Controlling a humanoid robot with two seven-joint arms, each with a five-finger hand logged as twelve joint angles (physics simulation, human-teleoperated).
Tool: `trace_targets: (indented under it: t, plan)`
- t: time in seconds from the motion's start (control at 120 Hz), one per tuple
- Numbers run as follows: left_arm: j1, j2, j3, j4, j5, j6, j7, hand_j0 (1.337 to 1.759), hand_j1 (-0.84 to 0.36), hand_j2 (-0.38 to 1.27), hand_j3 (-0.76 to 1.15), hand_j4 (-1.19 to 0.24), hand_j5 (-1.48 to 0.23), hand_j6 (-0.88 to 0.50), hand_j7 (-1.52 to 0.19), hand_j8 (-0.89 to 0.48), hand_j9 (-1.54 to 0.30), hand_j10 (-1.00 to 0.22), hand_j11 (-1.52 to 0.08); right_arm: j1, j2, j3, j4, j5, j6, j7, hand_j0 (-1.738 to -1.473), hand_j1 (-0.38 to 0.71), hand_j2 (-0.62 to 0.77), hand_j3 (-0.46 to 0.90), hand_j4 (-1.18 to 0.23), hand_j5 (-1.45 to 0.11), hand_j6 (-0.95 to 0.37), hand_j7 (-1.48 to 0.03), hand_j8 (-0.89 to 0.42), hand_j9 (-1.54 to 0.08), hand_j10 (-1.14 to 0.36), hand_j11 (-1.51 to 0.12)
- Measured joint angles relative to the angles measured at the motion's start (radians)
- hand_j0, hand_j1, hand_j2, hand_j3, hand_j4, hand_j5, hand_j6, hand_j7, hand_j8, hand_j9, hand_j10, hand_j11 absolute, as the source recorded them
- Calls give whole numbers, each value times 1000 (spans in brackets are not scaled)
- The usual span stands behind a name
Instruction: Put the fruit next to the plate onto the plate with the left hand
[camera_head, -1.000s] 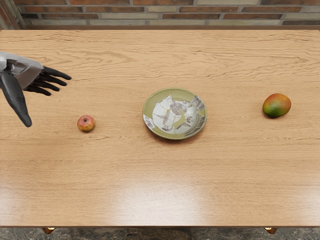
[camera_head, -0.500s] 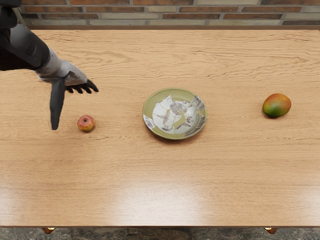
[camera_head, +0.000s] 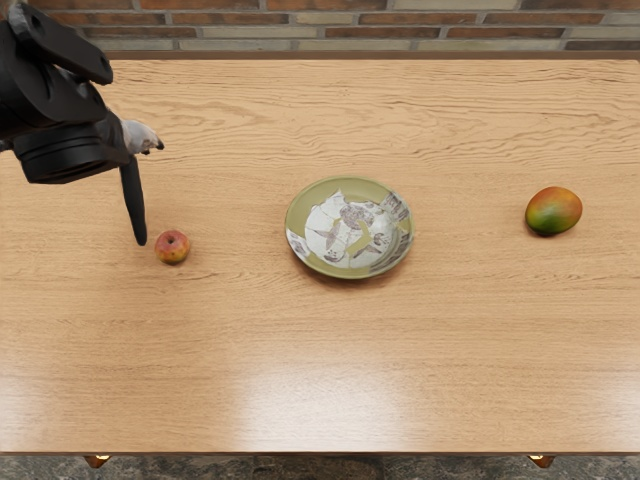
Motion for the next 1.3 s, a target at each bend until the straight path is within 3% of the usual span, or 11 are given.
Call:
trace_targets:
  t: [0.142,0.333,0.567,0.725,1.05,1.117,1.3]
  plan:
    - [38,0,-86,-25,169,-7,7,1658,349,0,0,0,0,0,0,0,0,0,0,0,0,0,0,0,0,0,-1658,-322,-5,0,-22,-29,-22,-29,-22,-29,-22,-29]
    - [84,0,-118,-17,221,16,6,1658,349,0,0,0,0,0,0,0,0,0,0,0,0,1,0,0,0,0,-1658,-322,-5,0,-22,-29,-22,-29,-22,-29,-22,-29]
    - [135,0,-123,-12,159,192,6,1658,244,18,0,-88,-114,-88,-114,-88,-114,-88,-114,0,0,0,0,0,0,0,-1658,-322,-5,0,-22,-29,-22,-29,-22,-29,-22,-29]
    - [202,0,-126,-21,132,225,7,1658,206,24,0,-119,-155,-119,-155,-119,-155,-119,-155,0,0,0,0,0,0,0,-1658,-322,-5,0,-22,-29,-22,-29,-22,-29,-22,-29]
    - [239,0,-127,-20,51,353,6,1658,180,28,0,-141,-183,-141,-183,-141,-183,-141,-183,0,0,0,0,0,0,0,-1658,-322,-5,0,-22,-29,-22,-29,-22,-29,-22,-29]
    - [294,0,-137,-17,44,379,6,1658,178,29,0,-143,-185,-143,-185,-143,-185,-142,-185,0,0,0,0,0,0,0,-1658,-322,-5,0,-22,-29,-22,-29,-22,-29,-22,-29]
    - [298,0,-155,-13,37,426,6,1658,144,34,0,-171,-222,-171,-222,-171,-222,-171,-222,0,0,0,0,0,0,0,-1658,-322,-5,0,-22,-29,-22,-29,-22,-29,-22,-29]
